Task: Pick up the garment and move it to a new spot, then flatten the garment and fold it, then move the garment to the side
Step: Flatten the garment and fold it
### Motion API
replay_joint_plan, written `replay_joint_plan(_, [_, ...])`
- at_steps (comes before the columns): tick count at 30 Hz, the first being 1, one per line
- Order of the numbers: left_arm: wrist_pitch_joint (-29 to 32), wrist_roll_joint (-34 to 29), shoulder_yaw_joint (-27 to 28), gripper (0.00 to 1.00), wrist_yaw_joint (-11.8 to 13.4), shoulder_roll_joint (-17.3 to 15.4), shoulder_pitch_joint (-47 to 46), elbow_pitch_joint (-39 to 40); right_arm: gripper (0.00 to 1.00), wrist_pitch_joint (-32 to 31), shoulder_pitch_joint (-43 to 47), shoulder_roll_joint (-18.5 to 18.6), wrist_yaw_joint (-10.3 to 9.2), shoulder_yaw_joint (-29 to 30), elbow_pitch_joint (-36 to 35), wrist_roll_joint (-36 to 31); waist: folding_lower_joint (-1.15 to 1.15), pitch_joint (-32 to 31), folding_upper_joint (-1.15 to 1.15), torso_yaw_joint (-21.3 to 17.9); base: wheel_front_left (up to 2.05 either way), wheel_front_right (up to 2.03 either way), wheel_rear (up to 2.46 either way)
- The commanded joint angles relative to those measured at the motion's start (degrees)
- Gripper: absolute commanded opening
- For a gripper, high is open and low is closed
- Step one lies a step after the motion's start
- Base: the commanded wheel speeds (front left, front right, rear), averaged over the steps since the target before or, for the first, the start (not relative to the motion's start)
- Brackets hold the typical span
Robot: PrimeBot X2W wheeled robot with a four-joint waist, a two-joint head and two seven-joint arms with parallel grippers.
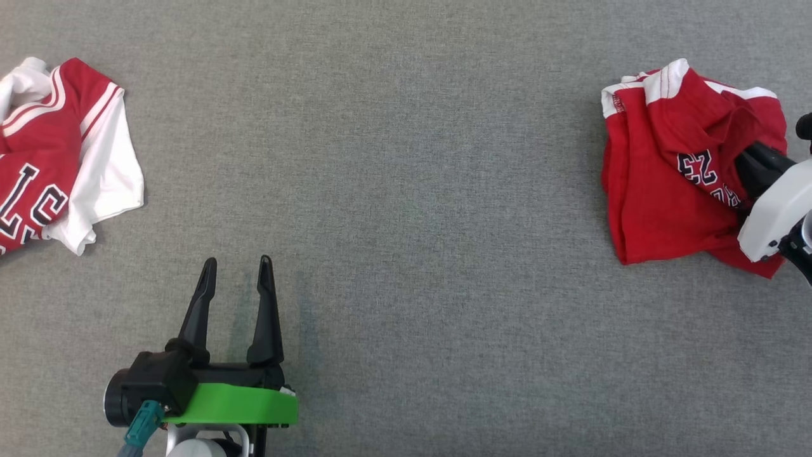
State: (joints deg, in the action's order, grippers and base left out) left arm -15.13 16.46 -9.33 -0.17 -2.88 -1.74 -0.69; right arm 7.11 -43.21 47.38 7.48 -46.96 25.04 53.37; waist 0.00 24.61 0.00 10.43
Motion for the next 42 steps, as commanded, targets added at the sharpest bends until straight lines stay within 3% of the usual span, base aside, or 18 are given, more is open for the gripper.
replay_joint_plan(1, [0.0,-0.2,0.2,1.00,0.3,-0.1,-0.4,-0.2,0.00,0.7,-0.9,0.8,0.02,-1.3,-1.1,1.5,0.00,-0.4,0.00,-0.4,0.00,0.00,0.00])
replay_joint_plan(13, [0.0,0.1,-0.2,1.00,0.3,-0.1,-0.3,-0.7,0.00,3.3,-4.3,3.5,0.01,-12.9,-5.4,8.4,0.00,-1.4,0.00,-0.7,0.00,0.00,0.00])
replay_joint_plan(25, [0.0,0.2,-0.2,1.00,0.2,-0.1,0.9,-1.2,0.00,6.1,-6.3,2.8,0.02,-22.8,-5.9,11.7,0.00,-3.6,0.00,-1.0,0.00,0.00,0.00])
replay_joint_plan(42, [0.0,1.1,-0.9,1.00,0.7,-0.1,3.6,-2.7,0.00,8.0,0.6,-0.7,0.01,-26.3,-6.2,12.9,0.00,-11.1,0.00,-1.6,0.00,0.00,0.00])
